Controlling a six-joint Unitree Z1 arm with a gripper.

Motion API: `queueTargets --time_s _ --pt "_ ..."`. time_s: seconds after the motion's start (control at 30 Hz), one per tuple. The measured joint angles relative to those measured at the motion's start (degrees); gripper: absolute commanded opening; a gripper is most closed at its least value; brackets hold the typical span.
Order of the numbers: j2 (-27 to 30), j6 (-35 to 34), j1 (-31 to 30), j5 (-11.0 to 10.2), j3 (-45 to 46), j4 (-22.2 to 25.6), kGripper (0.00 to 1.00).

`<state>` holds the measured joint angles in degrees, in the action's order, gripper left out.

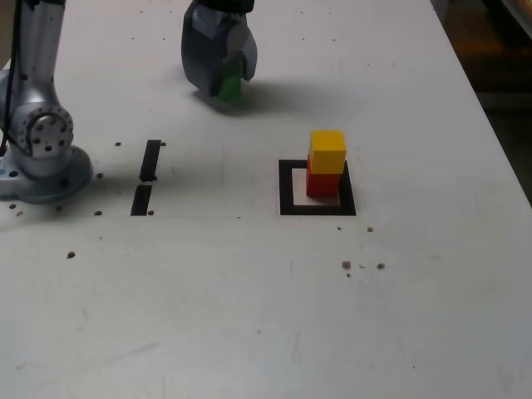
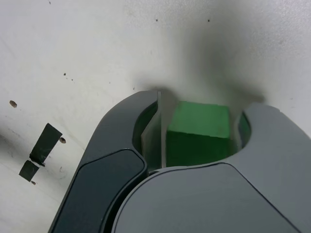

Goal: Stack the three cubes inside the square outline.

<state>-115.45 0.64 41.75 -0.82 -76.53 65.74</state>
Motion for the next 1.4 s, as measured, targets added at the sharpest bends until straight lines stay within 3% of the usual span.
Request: queueTargets --time_s 0.27,0.4,0.6,0.73,0.93,1.1,1.4 --pt "2.26 2.54 -2.14 0.68 -1.34 2.5 0.27" --pt "5.02 5.32 -5.39 0.82 -5.84 9.73 0.27" --pt "9.09 6.86 -16.8 0.75 -17.48 21.76 0.26" --pt "10.08 6.46 -22.42 0.8 -23.9 25.78 0.26" --pt "11.06 3.11 -31.18 0.95 -25.79 26.92 0.26" --pt "8.29 1.73 -35.79 0.91 -27.59 26.86 0.25" --pt "5.39 0.31 -40.7 0.55 -30.71 26.67 0.24"
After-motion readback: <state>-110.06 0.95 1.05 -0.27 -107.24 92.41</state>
